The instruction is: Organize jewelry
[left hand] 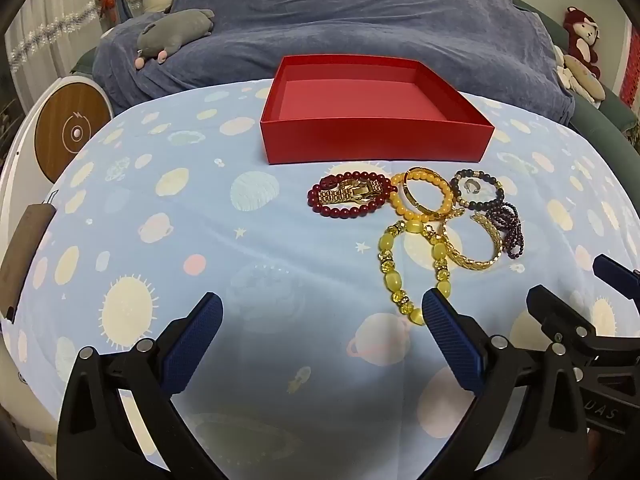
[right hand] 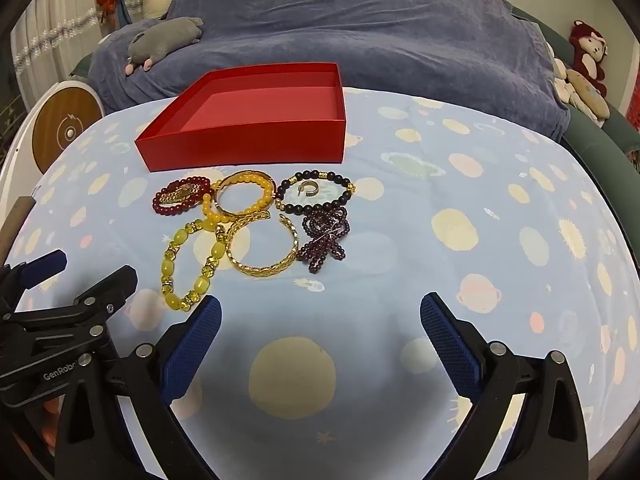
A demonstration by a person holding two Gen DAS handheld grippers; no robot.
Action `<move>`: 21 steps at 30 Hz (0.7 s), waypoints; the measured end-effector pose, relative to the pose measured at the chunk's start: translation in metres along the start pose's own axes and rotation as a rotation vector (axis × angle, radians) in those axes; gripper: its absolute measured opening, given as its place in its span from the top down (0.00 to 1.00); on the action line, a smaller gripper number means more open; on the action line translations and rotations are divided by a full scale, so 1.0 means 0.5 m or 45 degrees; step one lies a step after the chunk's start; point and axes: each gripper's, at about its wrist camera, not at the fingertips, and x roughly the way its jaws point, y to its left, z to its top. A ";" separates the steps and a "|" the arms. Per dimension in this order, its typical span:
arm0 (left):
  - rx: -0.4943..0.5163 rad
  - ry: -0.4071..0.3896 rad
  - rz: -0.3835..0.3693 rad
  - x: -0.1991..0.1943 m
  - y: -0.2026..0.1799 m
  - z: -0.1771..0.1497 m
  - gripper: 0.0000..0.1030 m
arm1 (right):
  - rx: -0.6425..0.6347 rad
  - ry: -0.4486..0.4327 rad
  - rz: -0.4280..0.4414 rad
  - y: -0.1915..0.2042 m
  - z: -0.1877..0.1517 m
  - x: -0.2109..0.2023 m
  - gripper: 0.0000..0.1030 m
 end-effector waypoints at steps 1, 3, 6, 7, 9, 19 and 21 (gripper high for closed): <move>0.001 -0.001 0.002 -0.001 0.001 0.000 0.08 | -0.002 0.000 0.000 0.000 0.000 0.001 0.07; 0.000 0.001 0.003 -0.005 0.003 0.004 0.08 | -0.008 -0.001 -0.002 0.000 0.001 0.002 0.07; -0.009 0.010 0.001 -0.007 0.011 0.003 0.08 | -0.020 -0.005 -0.003 0.001 0.003 0.003 0.07; 0.005 0.005 0.015 0.001 -0.002 0.004 0.08 | -0.024 -0.007 -0.004 0.001 0.003 0.003 0.07; 0.004 0.014 0.012 0.004 0.000 0.007 0.08 | -0.009 -0.005 -0.003 -0.007 0.004 0.010 0.07; -0.001 0.009 0.022 0.002 0.006 0.007 0.08 | -0.010 -0.014 -0.014 0.003 0.010 0.004 0.07; -0.003 0.009 0.023 0.002 0.007 0.007 0.08 | -0.010 -0.015 -0.013 0.003 0.009 0.003 0.07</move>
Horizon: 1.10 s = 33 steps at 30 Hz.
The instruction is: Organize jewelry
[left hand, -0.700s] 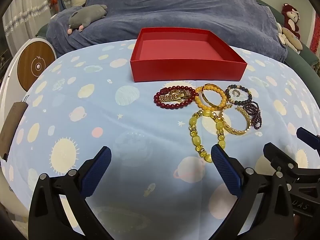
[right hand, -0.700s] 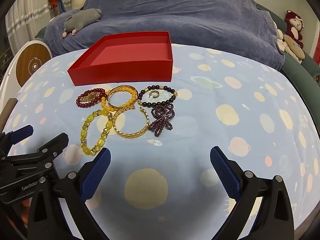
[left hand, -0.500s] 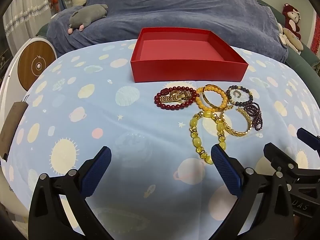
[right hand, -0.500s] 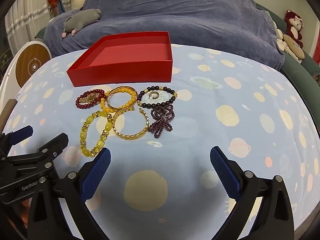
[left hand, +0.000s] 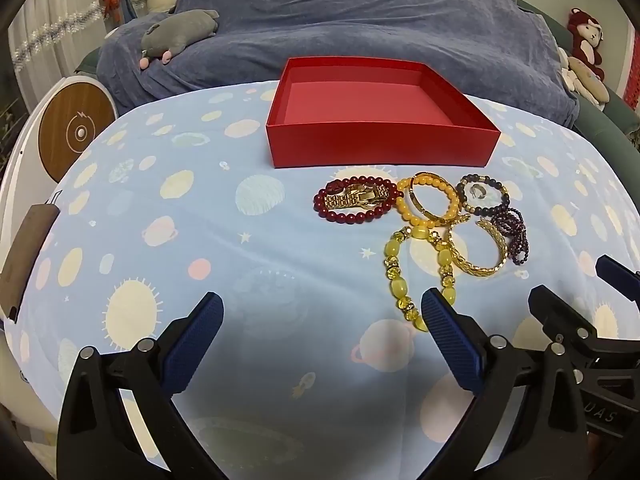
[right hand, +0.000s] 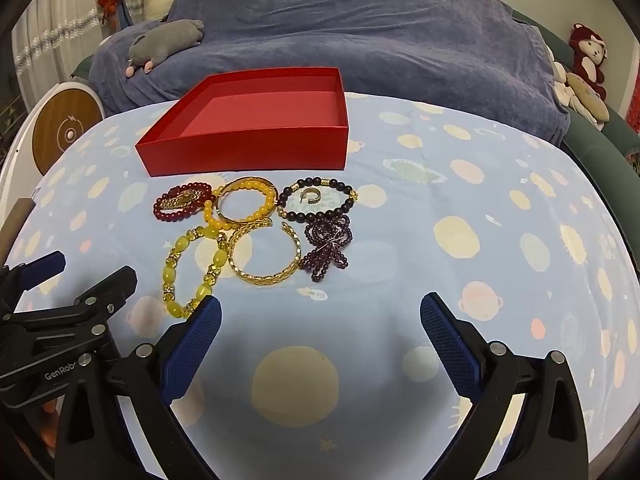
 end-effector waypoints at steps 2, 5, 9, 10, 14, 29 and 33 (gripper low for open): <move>-0.001 0.001 0.000 0.001 0.002 0.000 0.08 | 0.000 -0.001 0.000 0.000 0.000 0.000 0.07; -0.001 -0.001 0.003 -0.001 0.000 0.001 0.08 | -0.003 -0.002 -0.004 0.002 0.002 0.000 0.07; 0.000 -0.005 0.007 -0.002 0.001 0.001 0.08 | -0.004 -0.005 -0.007 0.003 0.004 -0.001 0.07; 0.000 -0.006 0.008 -0.002 0.001 0.002 0.08 | -0.003 -0.005 -0.006 0.003 0.003 -0.001 0.07; 0.001 -0.010 0.013 -0.005 0.001 0.002 0.08 | -0.002 -0.004 -0.006 0.003 0.003 -0.001 0.07; -0.001 -0.011 0.015 -0.004 0.006 0.007 0.08 | -0.004 -0.007 -0.006 0.003 0.002 -0.002 0.07; -0.004 -0.013 0.013 -0.006 0.003 0.006 0.08 | -0.004 -0.011 -0.006 0.001 0.005 -0.003 0.07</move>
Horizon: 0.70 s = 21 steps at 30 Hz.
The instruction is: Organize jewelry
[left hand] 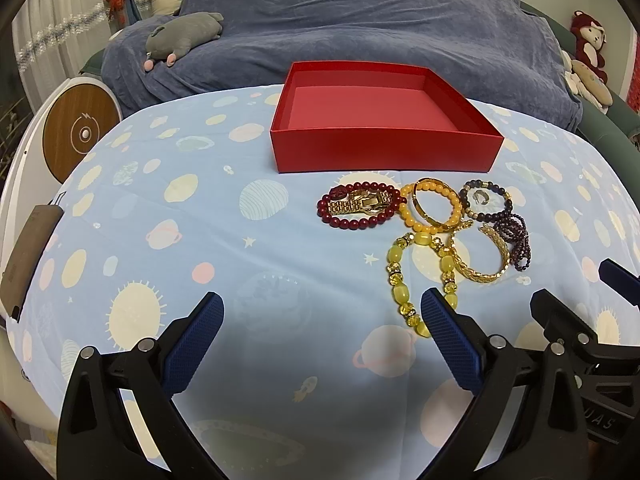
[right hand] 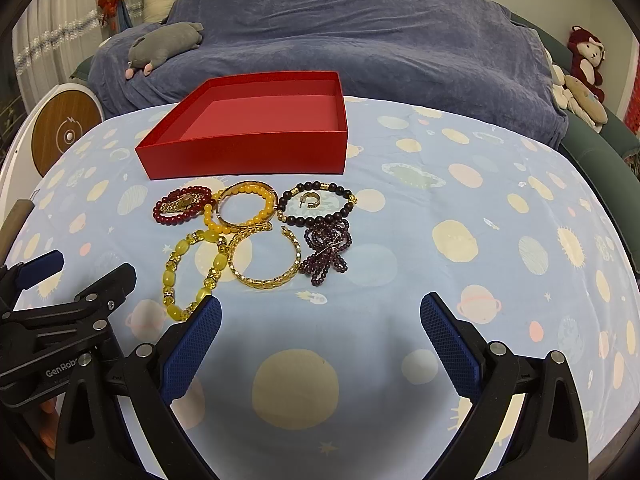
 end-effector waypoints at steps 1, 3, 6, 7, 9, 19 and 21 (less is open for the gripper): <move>0.001 -0.001 0.000 0.000 0.001 0.001 0.08 | -0.001 -0.001 -0.001 -0.001 0.002 0.000 0.07; 0.001 -0.002 0.001 0.000 0.003 0.002 0.08 | 0.000 -0.002 -0.001 -0.001 0.003 -0.001 0.07; -0.001 -0.003 0.002 -0.001 0.002 0.004 0.08 | -0.002 -0.005 -0.001 -0.001 0.005 -0.001 0.07; -0.001 -0.004 0.003 -0.001 0.003 0.006 0.08 | -0.002 -0.006 -0.001 -0.002 0.006 -0.001 0.07; -0.002 -0.006 0.004 -0.001 0.000 0.005 0.08 | -0.001 -0.005 -0.001 -0.002 0.005 -0.001 0.07; -0.007 -0.014 -0.001 -0.004 -0.001 0.004 0.08 | -0.007 -0.008 -0.007 -0.001 0.003 -0.001 0.07; -0.009 -0.014 -0.001 -0.003 0.000 0.004 0.08 | -0.010 -0.009 -0.010 0.000 0.002 0.000 0.07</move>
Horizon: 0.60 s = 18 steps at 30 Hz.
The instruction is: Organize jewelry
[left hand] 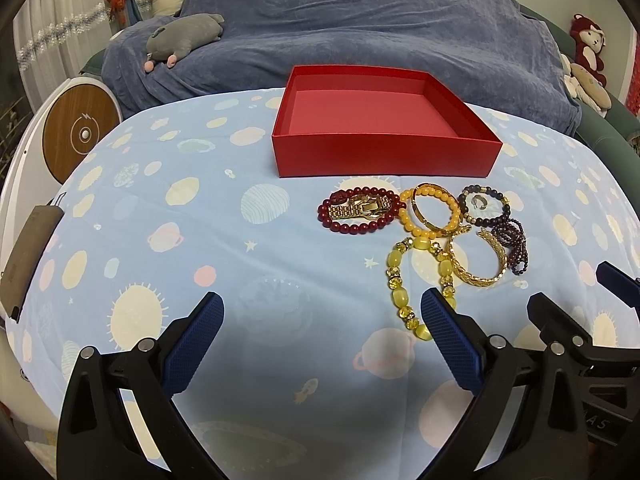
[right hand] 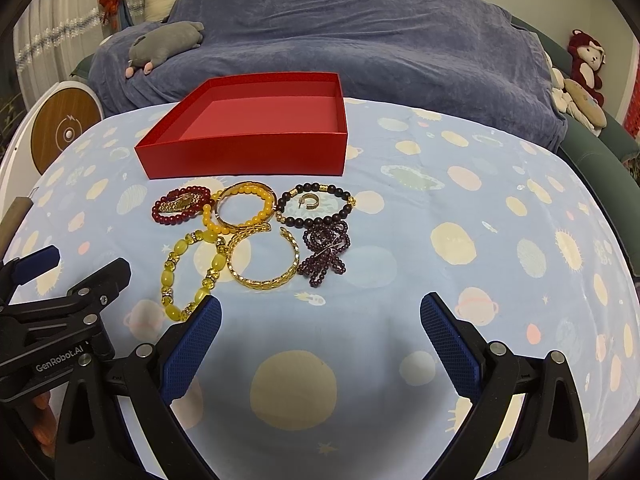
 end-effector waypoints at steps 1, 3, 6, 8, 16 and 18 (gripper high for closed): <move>0.001 0.000 0.000 0.000 0.000 0.001 0.08 | 0.000 0.000 0.001 -0.001 0.001 0.000 0.07; 0.000 -0.001 0.000 0.000 0.000 0.000 0.08 | -0.001 -0.001 0.000 -0.001 0.001 0.000 0.07; 0.000 -0.001 0.000 0.000 0.001 0.001 0.08 | -0.006 -0.004 -0.004 0.002 -0.001 0.001 0.07; 0.000 -0.001 0.000 0.000 0.002 0.002 0.08 | -0.005 -0.003 -0.003 0.001 0.000 0.002 0.07; 0.001 0.000 0.000 0.000 0.000 -0.001 0.08 | -0.006 -0.004 -0.005 0.001 0.000 0.002 0.07; 0.001 -0.001 -0.001 0.000 0.000 -0.001 0.08 | -0.005 -0.004 -0.002 0.001 -0.001 0.001 0.07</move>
